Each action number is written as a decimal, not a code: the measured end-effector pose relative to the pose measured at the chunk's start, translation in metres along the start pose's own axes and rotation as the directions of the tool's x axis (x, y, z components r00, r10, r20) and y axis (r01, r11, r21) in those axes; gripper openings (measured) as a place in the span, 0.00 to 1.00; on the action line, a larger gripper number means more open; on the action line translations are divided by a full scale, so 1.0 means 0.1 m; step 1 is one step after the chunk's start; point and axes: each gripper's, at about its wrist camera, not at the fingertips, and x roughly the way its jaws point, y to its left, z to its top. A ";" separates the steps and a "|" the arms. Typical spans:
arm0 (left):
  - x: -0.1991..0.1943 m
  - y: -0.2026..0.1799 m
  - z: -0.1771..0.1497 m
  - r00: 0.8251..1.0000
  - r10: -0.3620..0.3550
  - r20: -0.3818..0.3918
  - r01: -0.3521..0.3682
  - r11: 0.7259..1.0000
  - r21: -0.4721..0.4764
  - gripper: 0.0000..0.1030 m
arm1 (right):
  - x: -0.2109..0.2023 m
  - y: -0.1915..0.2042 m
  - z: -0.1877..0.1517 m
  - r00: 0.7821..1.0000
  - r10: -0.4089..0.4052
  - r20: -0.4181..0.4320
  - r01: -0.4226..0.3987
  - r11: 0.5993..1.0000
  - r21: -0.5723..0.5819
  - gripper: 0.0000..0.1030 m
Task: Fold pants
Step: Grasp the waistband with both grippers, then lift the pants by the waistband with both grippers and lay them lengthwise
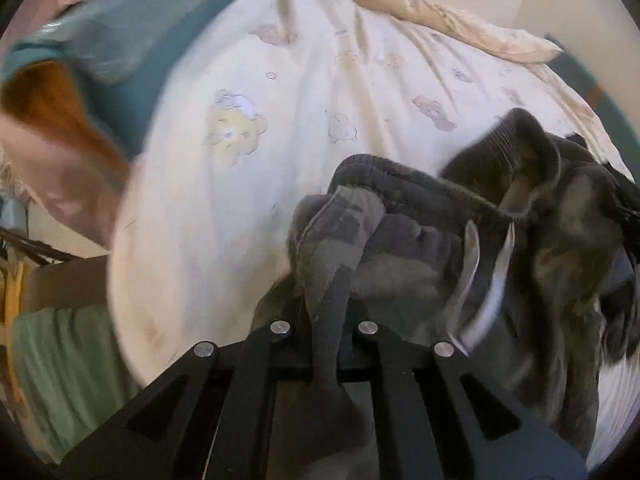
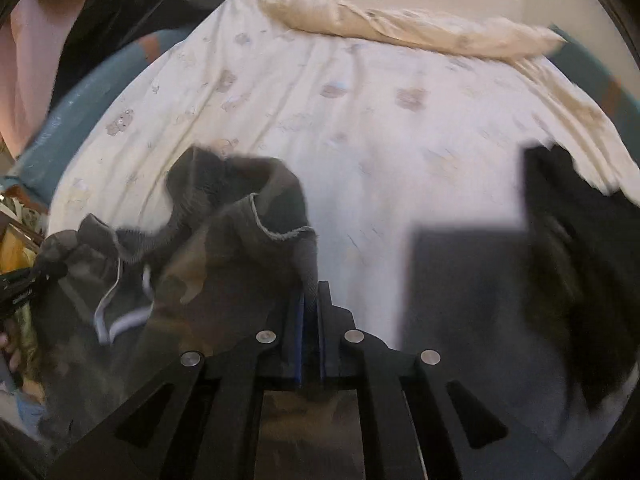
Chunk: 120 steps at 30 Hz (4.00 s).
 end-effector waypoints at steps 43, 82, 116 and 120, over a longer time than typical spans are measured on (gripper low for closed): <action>0.62 -0.30 0.42 0.967 0.023 -0.256 0.056 0.953 0.297 0.74 | 0.90 0.42 -0.13 0.894 0.340 -0.292 -0.409 0.885 -0.222 0.61; 1.05 -0.86 2.33 0.961 0.192 0.199 -0.251 0.908 0.335 0.20 | 1.30 0.59 1.99 0.876 -0.438 0.202 0.483 0.788 -0.383 0.12; -1.29 0.11 -1.19 0.997 0.044 0.064 -0.039 0.997 -0.071 0.88 | -0.82 1.06 -1.00 0.998 0.056 0.041 -0.055 0.998 -0.031 0.71; -1.66 0.15 -1.71 0.993 0.019 0.115 -0.007 0.995 -0.099 0.88 | -1.06 1.24 -1.63 0.993 0.112 0.031 -0.112 0.994 -0.008 0.71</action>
